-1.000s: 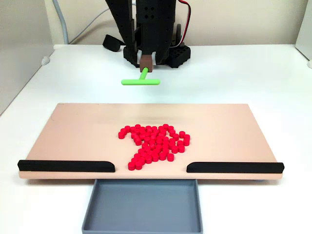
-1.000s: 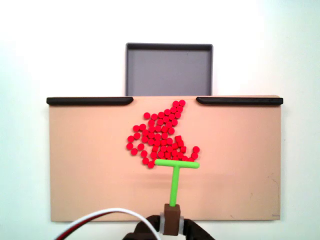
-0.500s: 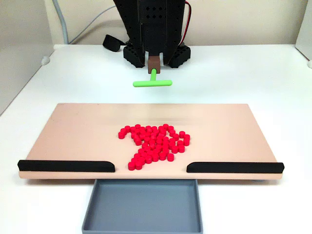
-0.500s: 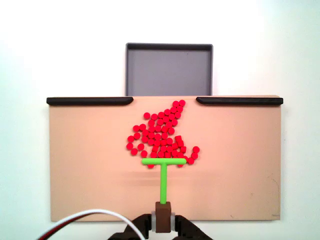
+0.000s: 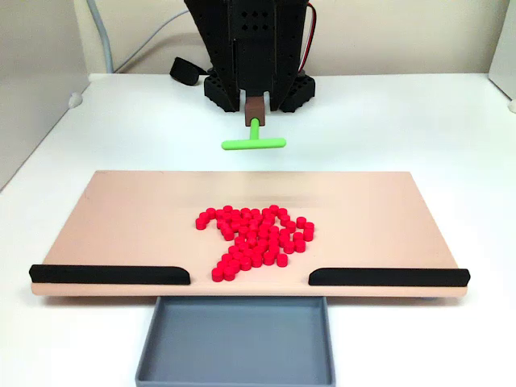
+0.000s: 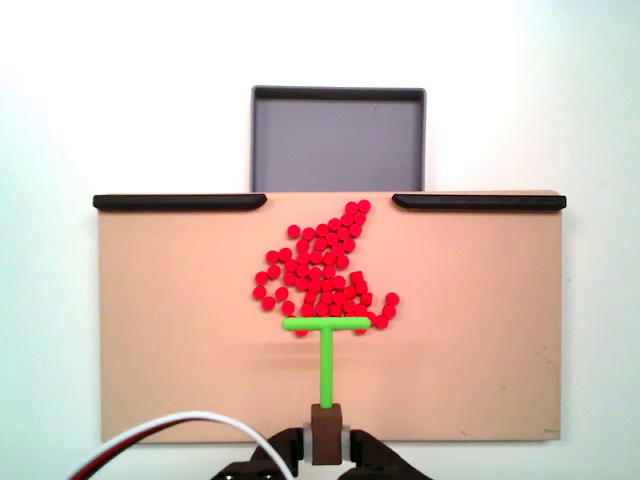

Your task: Push granules from right to the grey container

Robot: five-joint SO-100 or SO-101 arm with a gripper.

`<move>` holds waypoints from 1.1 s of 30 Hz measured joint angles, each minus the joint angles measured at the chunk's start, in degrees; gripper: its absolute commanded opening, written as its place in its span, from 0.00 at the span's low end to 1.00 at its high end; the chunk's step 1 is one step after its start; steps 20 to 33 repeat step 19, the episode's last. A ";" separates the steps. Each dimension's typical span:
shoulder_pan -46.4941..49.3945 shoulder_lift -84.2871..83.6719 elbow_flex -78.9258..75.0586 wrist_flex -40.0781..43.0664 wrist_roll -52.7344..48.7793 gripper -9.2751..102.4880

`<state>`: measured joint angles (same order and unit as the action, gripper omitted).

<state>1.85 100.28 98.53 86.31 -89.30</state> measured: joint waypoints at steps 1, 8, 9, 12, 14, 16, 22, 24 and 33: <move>0.00 0.00 0.00 0.00 0.09 0.08; 0.00 0.00 0.00 0.00 -2.02 0.08; 0.00 0.00 0.00 0.00 -2.20 0.08; -0.26 0.00 0.00 0.00 -2.29 0.08; -0.79 0.00 0.00 0.00 -2.29 0.08; -1.05 0.00 0.00 0.00 -2.29 0.08; -1.05 0.00 0.00 0.00 -2.29 0.08; -1.05 0.00 0.00 0.00 -2.29 0.08; -1.05 0.00 0.00 0.00 -2.29 0.08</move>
